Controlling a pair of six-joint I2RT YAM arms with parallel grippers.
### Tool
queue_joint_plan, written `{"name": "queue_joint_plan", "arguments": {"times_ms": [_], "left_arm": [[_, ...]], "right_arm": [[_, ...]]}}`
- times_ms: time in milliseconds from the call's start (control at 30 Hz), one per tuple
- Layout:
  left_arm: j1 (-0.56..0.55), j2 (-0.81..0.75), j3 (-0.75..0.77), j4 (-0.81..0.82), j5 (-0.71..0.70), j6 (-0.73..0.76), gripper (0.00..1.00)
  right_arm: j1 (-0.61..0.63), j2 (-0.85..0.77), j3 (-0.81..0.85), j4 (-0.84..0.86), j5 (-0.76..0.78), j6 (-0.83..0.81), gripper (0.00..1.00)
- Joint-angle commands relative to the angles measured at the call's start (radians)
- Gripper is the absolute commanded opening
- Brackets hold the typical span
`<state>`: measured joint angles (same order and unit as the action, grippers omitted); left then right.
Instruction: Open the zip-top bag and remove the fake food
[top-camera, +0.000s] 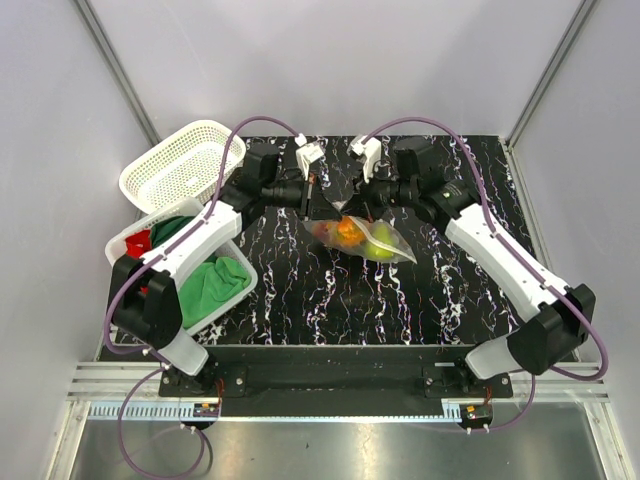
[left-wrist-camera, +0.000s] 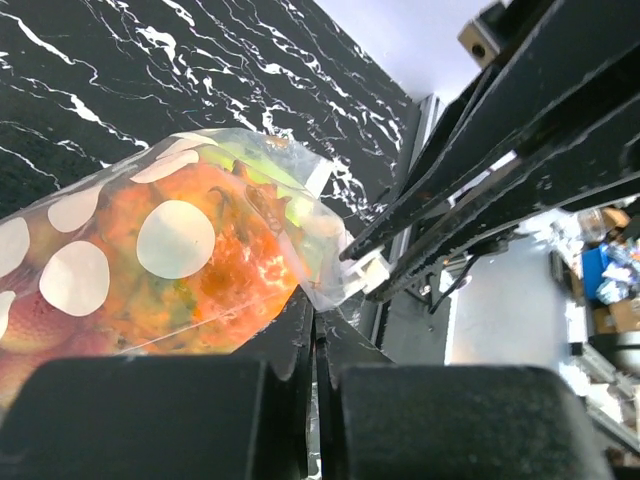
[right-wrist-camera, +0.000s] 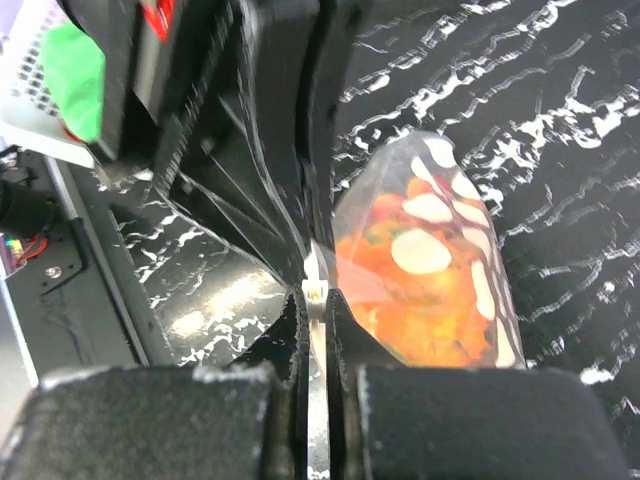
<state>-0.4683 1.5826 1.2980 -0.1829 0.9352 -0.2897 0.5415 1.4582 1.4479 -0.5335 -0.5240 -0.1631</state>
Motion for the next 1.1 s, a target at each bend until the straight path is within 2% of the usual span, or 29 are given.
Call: {"name": "queue_joint_plan", "arguments": {"times_ms": [0, 133, 300, 533, 767, 933, 967, 1067], "left_arm": [[0.017, -0.025, 0.046, 0.086, -0.079, -0.106, 0.0], [0.059, -0.073, -0.012, 0.164, -0.193, -0.213, 0.0], [0.103, -0.104, -0.016, 0.12, -0.35, -0.261, 0.0], [0.177, -0.082, -0.002, 0.134, -0.315, -0.298, 0.0], [0.21, -0.064, -0.009, 0.146, -0.331, -0.316, 0.0], [0.232, -0.038, 0.004, 0.149, -0.345, -0.331, 0.0], [0.232, -0.032, 0.012, 0.157, -0.326, -0.336, 0.0], [0.232, 0.007, 0.029, 0.178, -0.282, -0.359, 0.0]], "right_arm": [[-0.003, -0.09, -0.055, 0.023, 0.103, 0.014, 0.0], [-0.005, -0.145, -0.109, 0.023, 0.174, 0.019, 0.0], [-0.006, -0.237, -0.216, 0.024, 0.22, 0.045, 0.0], [-0.006, -0.387, -0.4, -0.012, 0.271, 0.144, 0.0], [-0.006, -0.516, -0.549, -0.106, 0.231, 0.298, 0.0], [-0.006, -0.576, -0.555, -0.109, 0.203, 0.367, 0.0], [-0.006, -0.572, -0.555, -0.111, 0.193, 0.376, 0.01], [-0.006, -0.526, -0.543, -0.111, 0.11, 0.395, 0.3]]}}
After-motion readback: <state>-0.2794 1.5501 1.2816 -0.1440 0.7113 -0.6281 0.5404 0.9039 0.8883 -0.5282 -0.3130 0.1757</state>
